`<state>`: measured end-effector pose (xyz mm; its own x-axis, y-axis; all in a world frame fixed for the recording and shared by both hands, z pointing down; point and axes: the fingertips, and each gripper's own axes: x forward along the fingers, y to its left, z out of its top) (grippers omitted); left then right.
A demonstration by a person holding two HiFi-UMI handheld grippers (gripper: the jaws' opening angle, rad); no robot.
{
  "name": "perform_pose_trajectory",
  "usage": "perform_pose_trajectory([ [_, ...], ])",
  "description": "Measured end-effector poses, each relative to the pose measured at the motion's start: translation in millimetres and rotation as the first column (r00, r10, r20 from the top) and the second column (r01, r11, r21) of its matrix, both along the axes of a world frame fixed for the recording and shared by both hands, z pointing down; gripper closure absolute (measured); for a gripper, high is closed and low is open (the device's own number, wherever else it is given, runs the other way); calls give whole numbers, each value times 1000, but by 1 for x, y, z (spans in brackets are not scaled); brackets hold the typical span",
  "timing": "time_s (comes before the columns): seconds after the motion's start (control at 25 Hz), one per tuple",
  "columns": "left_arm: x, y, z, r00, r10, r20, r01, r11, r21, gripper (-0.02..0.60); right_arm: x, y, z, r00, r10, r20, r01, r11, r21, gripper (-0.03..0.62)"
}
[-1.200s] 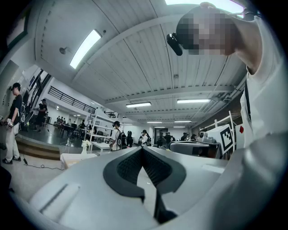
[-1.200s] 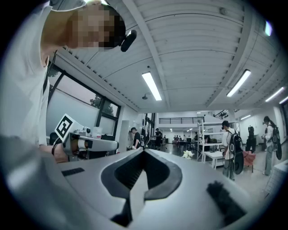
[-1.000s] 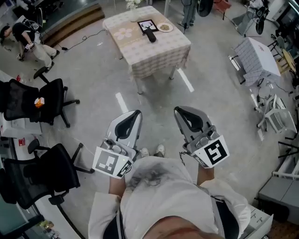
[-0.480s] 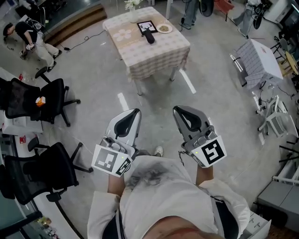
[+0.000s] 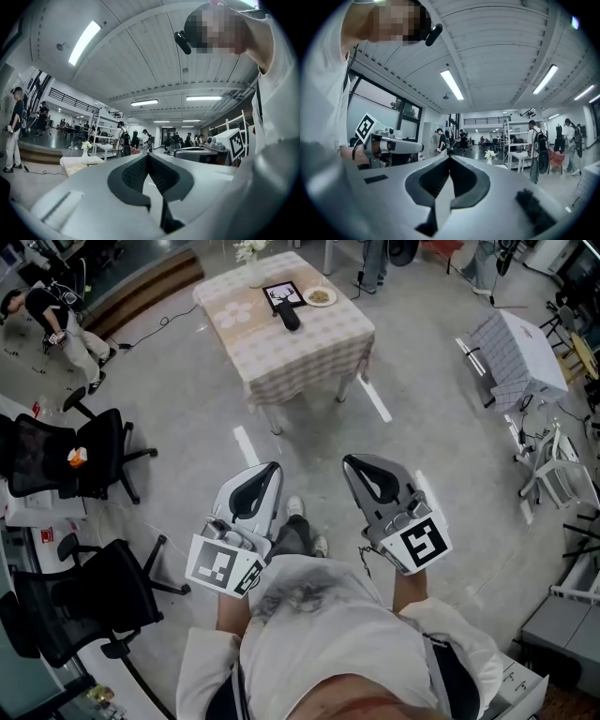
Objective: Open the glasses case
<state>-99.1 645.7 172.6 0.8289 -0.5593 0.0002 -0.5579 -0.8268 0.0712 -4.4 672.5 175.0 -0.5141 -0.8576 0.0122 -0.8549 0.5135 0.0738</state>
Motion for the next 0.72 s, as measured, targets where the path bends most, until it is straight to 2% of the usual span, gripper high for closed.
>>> perform_pose_trajectory([
  [0.4,26,-97,9,997,78,-15,-78,997,-22,577,14,-94,5,998,50,-30,-51,998,-25,577],
  [0.72,16,-167,13,996,86,-24,-86,996,-38,577,5,-159,8,997,67,-42,-69,997,-44,577],
])
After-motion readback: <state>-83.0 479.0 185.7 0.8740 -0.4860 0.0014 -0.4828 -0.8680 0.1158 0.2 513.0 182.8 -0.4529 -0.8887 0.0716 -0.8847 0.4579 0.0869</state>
